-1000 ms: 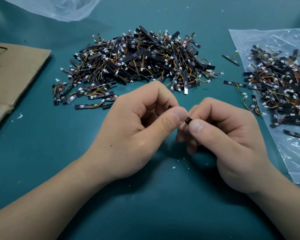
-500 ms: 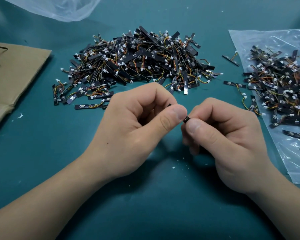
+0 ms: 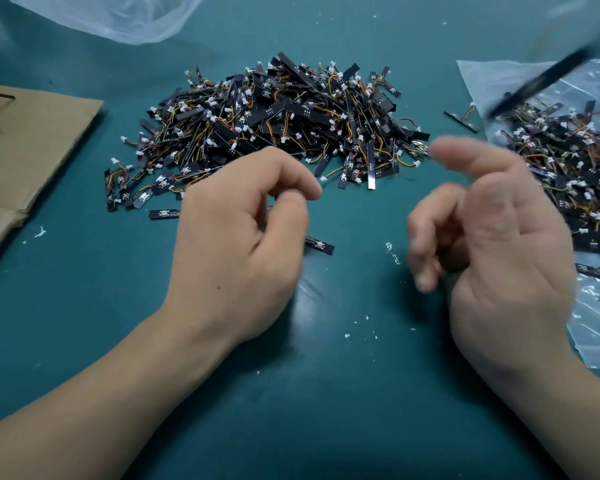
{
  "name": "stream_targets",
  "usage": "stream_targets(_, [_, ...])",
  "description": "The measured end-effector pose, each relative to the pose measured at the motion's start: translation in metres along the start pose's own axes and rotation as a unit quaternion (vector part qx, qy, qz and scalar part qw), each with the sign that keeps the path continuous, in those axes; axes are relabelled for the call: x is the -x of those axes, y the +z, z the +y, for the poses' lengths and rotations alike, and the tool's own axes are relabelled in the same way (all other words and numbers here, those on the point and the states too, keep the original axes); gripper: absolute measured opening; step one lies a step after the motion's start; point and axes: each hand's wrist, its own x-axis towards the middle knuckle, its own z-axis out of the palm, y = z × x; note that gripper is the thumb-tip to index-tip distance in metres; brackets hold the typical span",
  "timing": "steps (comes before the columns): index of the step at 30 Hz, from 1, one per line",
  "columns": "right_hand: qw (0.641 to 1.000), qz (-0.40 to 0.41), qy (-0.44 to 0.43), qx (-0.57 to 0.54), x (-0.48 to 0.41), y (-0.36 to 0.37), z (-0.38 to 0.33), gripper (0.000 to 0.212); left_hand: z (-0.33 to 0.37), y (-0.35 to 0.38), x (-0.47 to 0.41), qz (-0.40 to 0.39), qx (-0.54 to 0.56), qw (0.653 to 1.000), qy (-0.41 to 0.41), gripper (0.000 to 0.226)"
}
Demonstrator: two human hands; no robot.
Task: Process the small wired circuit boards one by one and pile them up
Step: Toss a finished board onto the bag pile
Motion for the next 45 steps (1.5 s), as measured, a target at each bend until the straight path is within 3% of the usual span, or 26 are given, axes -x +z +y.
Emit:
stream_targets(2, [1.000,0.014,0.024,0.008,-0.0028,0.0001,0.0023,0.028,0.0006,0.0018,-0.0005,-0.050,-0.095,0.994,-0.026,0.026])
stream_targets(5, [0.996,-0.032,0.037,0.076,-0.0002,0.0003,0.0063,0.017,0.0025,0.0050,0.0014,-0.139,-0.220,0.965,-0.014,0.025])
stream_targets(8, [0.987,-0.063,0.029,0.146,0.0051,0.0022,0.0070,0.010,0.0004,0.0054,0.0019,-0.152,-0.252,0.956,0.018,0.018])
stream_targets(14, [0.958,-0.053,0.039,0.278,0.0035,0.0045,0.0089,0.027,-0.0028,0.0065,0.0003,-0.105,-0.129,0.984,0.058,0.018])
stream_targets(18, [0.955,-0.071,0.034,0.286,0.0041,0.0051,0.0069,0.007,-0.0029,0.0058,-0.0012,-0.090,-0.060,0.992,0.068,0.021])
stream_targets(21, [0.947,-0.080,0.025,0.310,0.0040,0.0040,0.0070,0.013,-0.0032,0.0061,-0.0002,-0.111,-0.047,0.991,0.060,0.020])
stream_targets(24, [0.957,-0.066,0.022,0.283,0.0030,0.0037,0.0062,0.015,-0.0021,0.0054,-0.0001,-0.106,-0.022,0.994,0.029,0.010])
stream_targets(28, [0.973,-0.044,0.005,0.227,0.0016,0.0037,0.0044,0.016,-0.0023,0.0030,-0.0024,-0.134,0.026,0.990,-0.022,0.018])
stream_targets(45, [0.970,-0.041,0.027,0.238,0.0037,0.0063,0.0022,0.022,0.0032,0.0026,0.0013,-0.154,0.015,0.988,-0.002,0.020])
